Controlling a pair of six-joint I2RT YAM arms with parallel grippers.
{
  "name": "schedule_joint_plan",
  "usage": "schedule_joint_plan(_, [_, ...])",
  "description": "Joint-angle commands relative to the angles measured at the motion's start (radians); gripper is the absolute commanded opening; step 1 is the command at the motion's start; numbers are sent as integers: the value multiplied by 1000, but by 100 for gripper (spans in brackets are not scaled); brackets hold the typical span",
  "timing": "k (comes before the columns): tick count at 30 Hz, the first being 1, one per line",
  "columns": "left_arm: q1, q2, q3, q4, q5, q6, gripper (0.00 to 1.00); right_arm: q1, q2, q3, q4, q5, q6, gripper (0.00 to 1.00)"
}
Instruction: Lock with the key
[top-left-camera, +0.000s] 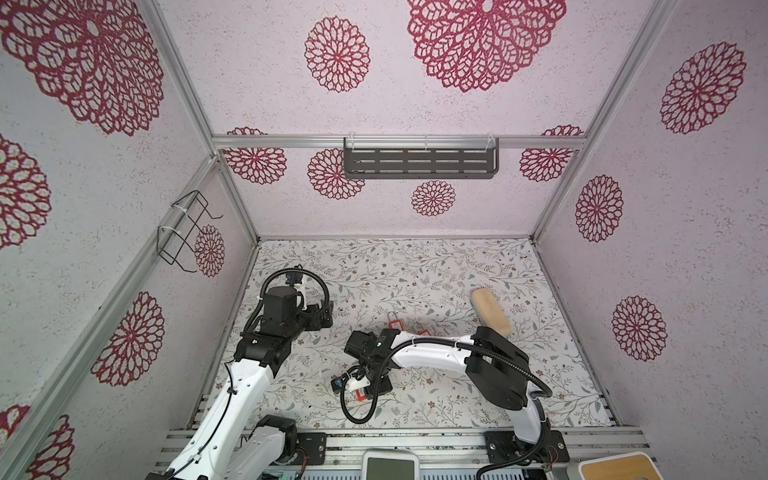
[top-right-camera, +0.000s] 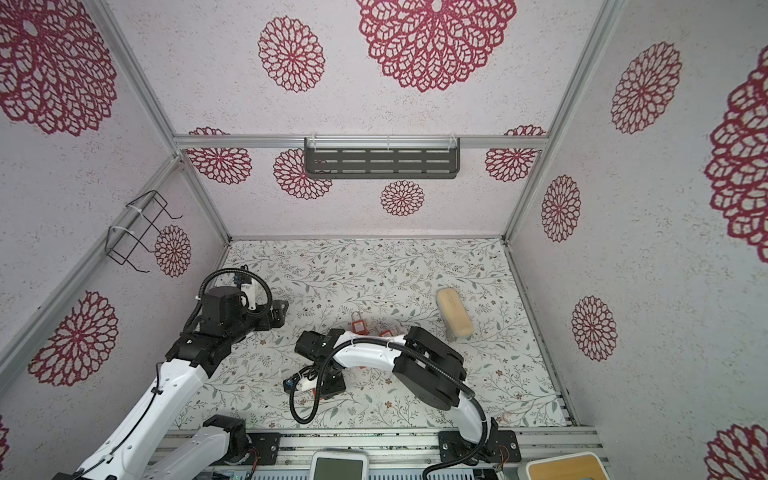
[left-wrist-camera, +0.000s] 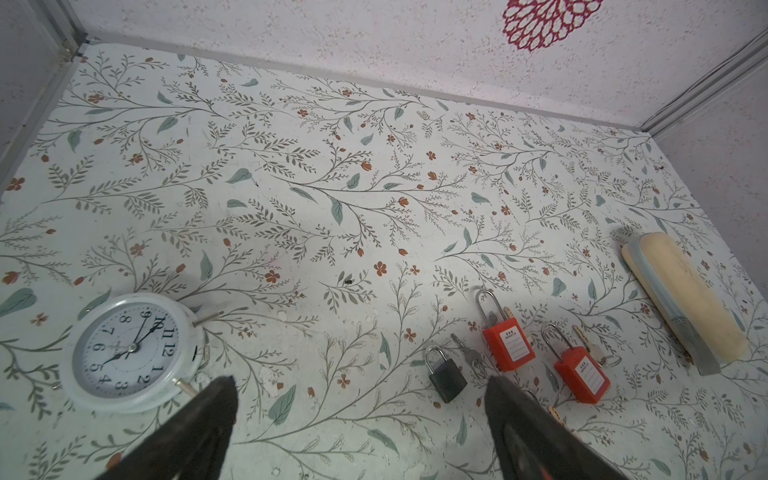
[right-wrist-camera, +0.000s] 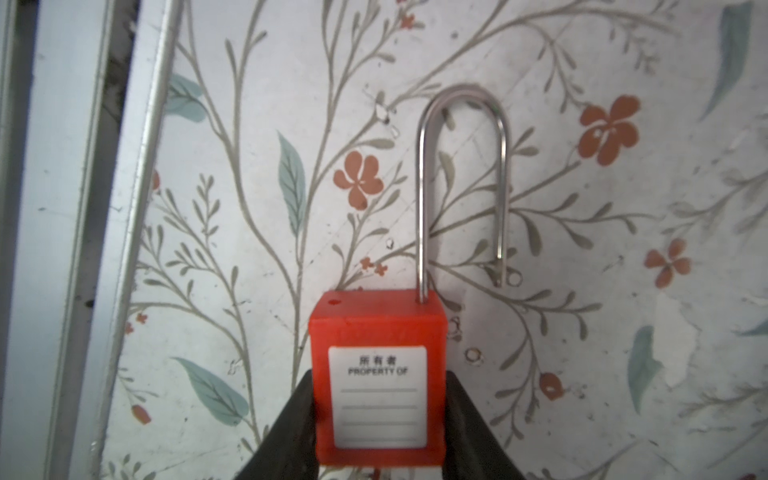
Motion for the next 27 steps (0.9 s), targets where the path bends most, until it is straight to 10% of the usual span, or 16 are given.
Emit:
schedule_joint_plan(1, [10, 4, 13, 8, 18, 19, 97, -3, -76, -22, 3, 2, 32, 28])
schedule_joint_plan(16, [5, 9, 49, 135, 184, 180, 100, -228, -429, -170, 50, 15, 63, 26])
schedule_joint_plan(27, [-39, 37, 48, 169, 613, 570, 73, -388, -637, -300, 107, 15, 24, 25])
